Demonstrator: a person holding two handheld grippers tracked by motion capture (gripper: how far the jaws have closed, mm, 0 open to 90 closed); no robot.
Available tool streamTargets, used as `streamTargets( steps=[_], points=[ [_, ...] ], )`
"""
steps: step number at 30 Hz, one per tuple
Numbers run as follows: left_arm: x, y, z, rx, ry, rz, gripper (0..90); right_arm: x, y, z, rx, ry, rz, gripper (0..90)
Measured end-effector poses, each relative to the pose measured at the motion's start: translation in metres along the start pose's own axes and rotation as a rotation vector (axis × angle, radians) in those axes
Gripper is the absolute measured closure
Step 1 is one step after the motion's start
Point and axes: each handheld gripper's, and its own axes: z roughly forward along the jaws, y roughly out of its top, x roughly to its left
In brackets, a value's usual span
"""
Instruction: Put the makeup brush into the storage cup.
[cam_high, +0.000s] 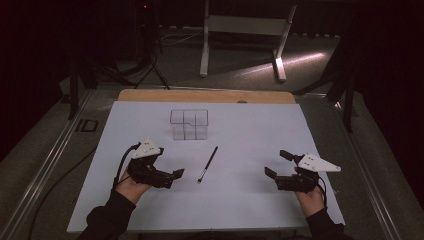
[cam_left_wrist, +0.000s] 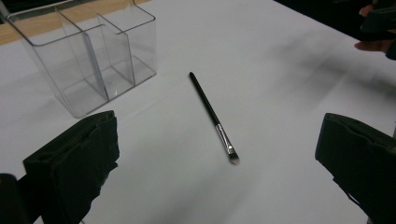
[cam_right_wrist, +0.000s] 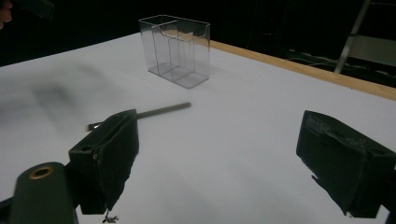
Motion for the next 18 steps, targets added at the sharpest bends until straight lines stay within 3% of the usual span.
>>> streamTargets(
  steps=[9,12,18],
  points=[
    [-0.010,0.014,0.013,0.056,0.030,-0.017,1.1,0.000,0.000,0.000,-0.001,0.000,0.001,13.1],
    [-0.014,0.017,0.016,0.048,0.061,0.021,3.0,0.000,0.000,-0.001,-0.001,0.000,0.002,13.1],
    [-0.017,0.024,0.020,0.069,0.078,0.018,2.9,-0.001,0.000,-0.001,0.000,-0.001,0.003,13.1]
  ],
)
